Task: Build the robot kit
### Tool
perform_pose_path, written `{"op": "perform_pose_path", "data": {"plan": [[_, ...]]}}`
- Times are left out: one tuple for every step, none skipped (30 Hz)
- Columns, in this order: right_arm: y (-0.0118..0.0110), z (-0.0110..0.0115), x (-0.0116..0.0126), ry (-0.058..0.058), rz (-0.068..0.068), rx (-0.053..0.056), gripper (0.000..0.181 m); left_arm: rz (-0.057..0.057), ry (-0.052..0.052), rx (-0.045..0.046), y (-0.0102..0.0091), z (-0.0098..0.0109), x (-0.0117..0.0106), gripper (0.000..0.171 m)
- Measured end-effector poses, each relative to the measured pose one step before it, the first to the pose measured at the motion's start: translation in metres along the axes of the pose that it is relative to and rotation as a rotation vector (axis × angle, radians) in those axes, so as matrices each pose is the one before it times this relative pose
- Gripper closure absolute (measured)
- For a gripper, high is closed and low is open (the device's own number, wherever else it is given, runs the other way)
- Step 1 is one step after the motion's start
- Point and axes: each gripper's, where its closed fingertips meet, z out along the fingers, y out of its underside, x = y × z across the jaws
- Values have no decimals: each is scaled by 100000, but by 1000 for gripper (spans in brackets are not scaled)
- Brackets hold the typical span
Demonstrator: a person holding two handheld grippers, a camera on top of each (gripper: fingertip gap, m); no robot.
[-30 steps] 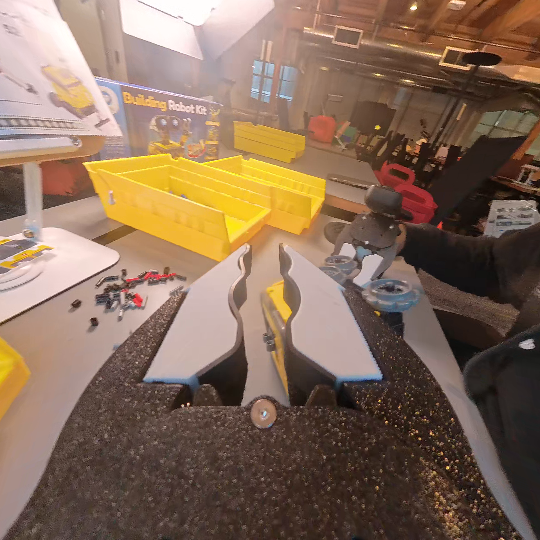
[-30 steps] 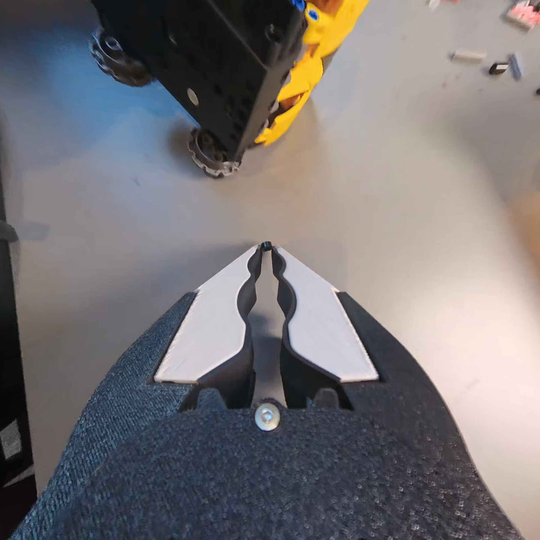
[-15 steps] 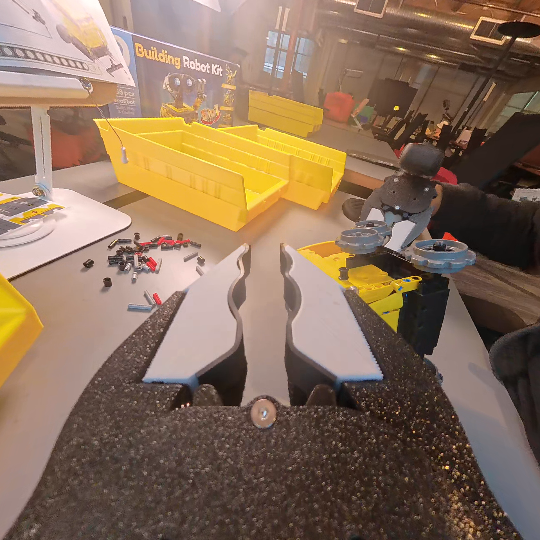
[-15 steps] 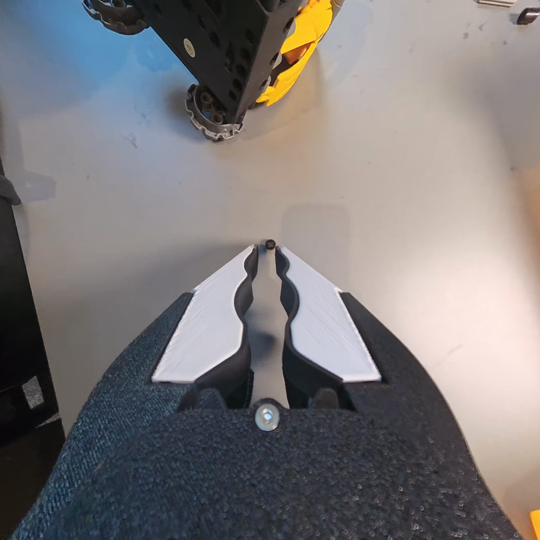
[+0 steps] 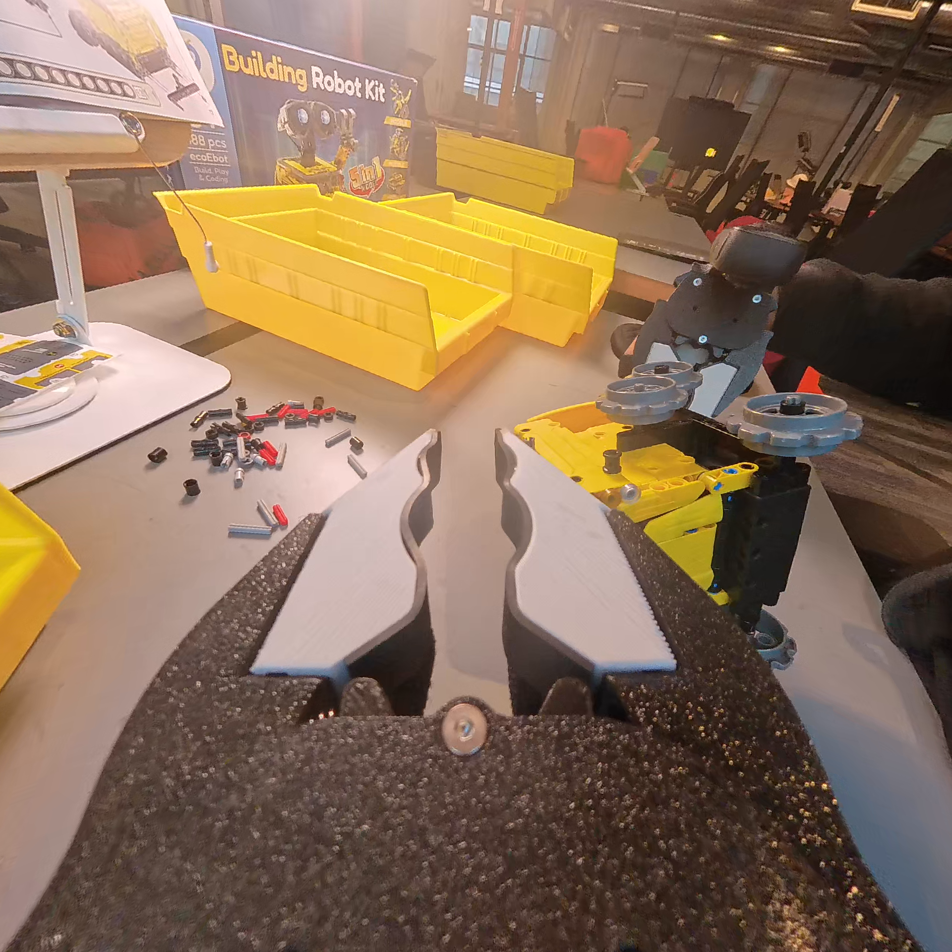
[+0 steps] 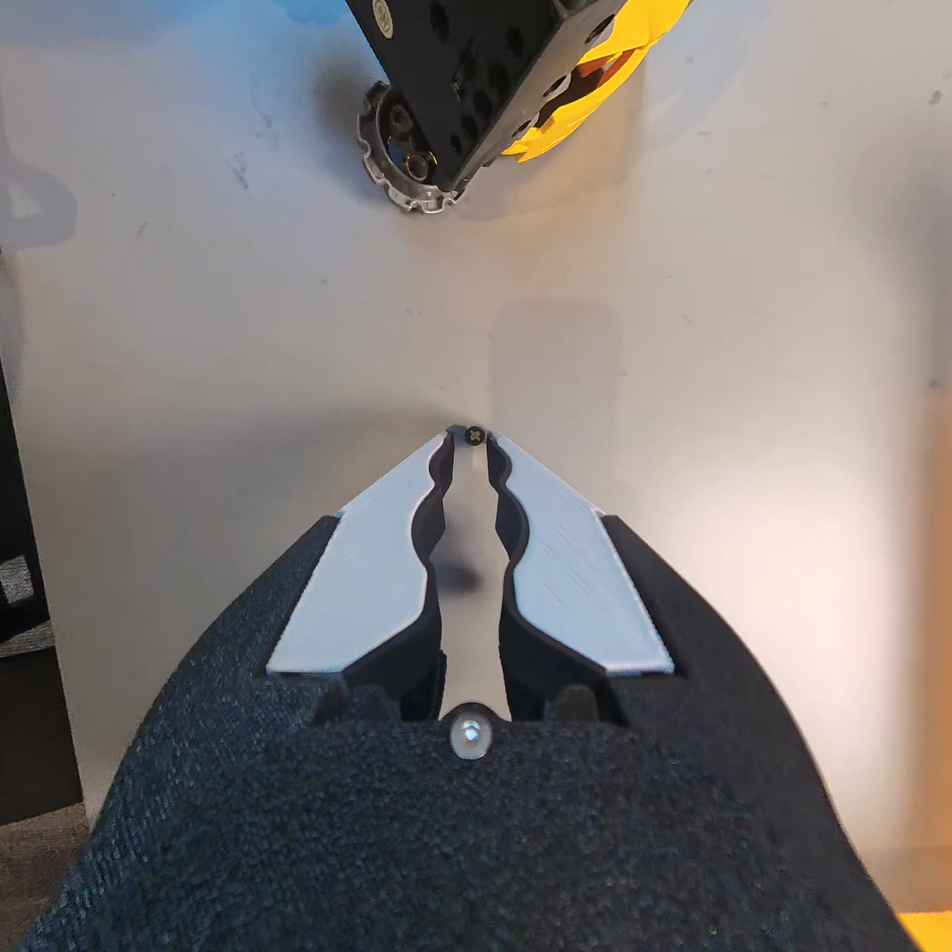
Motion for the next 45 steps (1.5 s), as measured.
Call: {"op": "perform_pose_path", "data": {"plan": [[23,35,-51,-830,-835,-360,169,87,-98,-179,41,18,-19,153],[-29,6,-8,-345,-1184,-118,169,45,-86,-99,31,4,-24,153],[-11,8,-13,-306,-1029,-211,169,-83,-46,-68,43,5,-35,153],[-16,10,-31,-469,-967,-151,170,-226,64,-85,50,15,-31,153],[-20,12,-5,-404,-879,-112,170,-269,153,-115,52,20,-21,153],[-4,14,-10,-635,-626,-174,170,-219,121,-158,68,31,-15,153],[-13,7,-21,-798,-600,-162,170,-143,88,-221,78,33,-18,153],[-1,11,-15,-816,-590,-183,170,-110,85,-283,87,34,-13,153],[15,2,-7,-888,-445,-336,170,-87,89,-298,89,40,-6,153],[24,-14,-6,-853,-591,-411,170,-42,70,-286,78,45,-2,153],[21,0,-7,-824,-595,-525,170,30,37,-295,74,27,2,153],[16,-10,5,-728,-604,-614,170,87,-5,-314,77,26,-8,153],[14,1,24,-604,-498,-531,171,108,-50,-261,52,13,-14,153],[1,8,25,-523,-416,-379,172,106,-59,-144,40,6,-4,153],[3,5,35,-478,-292,-184,172,80,-14,-16,5,-9,-2,153],[2,-6,28,-440,-25,58,173,77,210,137,-24,-14,30,153],[-10,11,28,-327,125,232,174,111,756,369,-52,-13,116,153],[-3,8,18,-232,208,338,174,75,1279,633,-114,-22,201,151],[-6,1,-2,-83,190,376,174,-46,1503,783,-143,-27,242,150],[4,-2,0,182,127,448,175,-88,1763,888,-178,-29,279,148],[-3,3,1,355,72,530,175,-59,2159,925,-164,-17,337,146],[0,-9,4,510,-40,602,175,-189,2319,926,-160,-1,356,145],[5,-13,20,678,-162,714,175,-350,2137,921,-141,23,347,144],[9,-61,15,714,-205,655,175,-347,2212,988,-142,50,364,143],[-185,-233,82,762,93,1842,175,-380,2611,1122,-184,85,470,142],[-626,-543,162,538,633,4056,175,-547,3040,1239,-209,121,557,142],[-1025,-844,343,957,558,5318,175,-691,3195,1200,-217,169,580,142],[-1319,-1023,473,1236,-51,5696,175,-801,2928,1055,-183,233,523,141],[-1563,-1069,443,612,-548,5860,175,-1112,2811,771,-121,300,442,140],[-1683,-958,471,345,-685,5407,175,-1587,3004,88,-19,372,394,136],[-1710,-771,472,15,-825,4829,175,-1796,2836,-882,102,421,251,132],[-1666,-520,345,-996,-575,4296,175,-1401,2064,-1492,133,417,46,127],[-1511,-249,218,-1716,-526,3404,175,-915,1833,-1658,82,372,-28,121],[-1307,-5,180,-1800,-603,2362,175,-1070,2330,-1753,32,335,13,116],[-1069,163,117,-2047,-850,1503,175,-1464,2788,-1885,17,300,36,112],[-890,275,108,-1916,-685,1049,175,-1375,2888,-1695,1,265,45,111],[-658,363,128,-1905,-43,156,175,-891,2887,-1614,51,262,86,111],[-473,385,134,-1740,-153,-469,175,-240,2822,-2251,191,278,161,113],[-372,399,114,-1565,-321,-519,175,310,2652,-3143,310,319,201,116],[-281,380,127,-1340,114,-772,175,547,2490,-2924,257,316,271,118],[-214,334,158,-862,183,-676,175,547,1366,-2086,141,287,178,121],[-185,289,106,-794,346,-518,175,933,-637,-1965,125,221,-38,121],[-119,264,23,-1022,580,-513,175,1554,-1953,-2060,150,145,-136,128],[-60,235,44,-622,636,-672,175,1588,-2036,-1184,54,99,-59,132],[18,217,58,-261,737,-852,175,1226,-1632,-377,-60,80,101,134]]}}
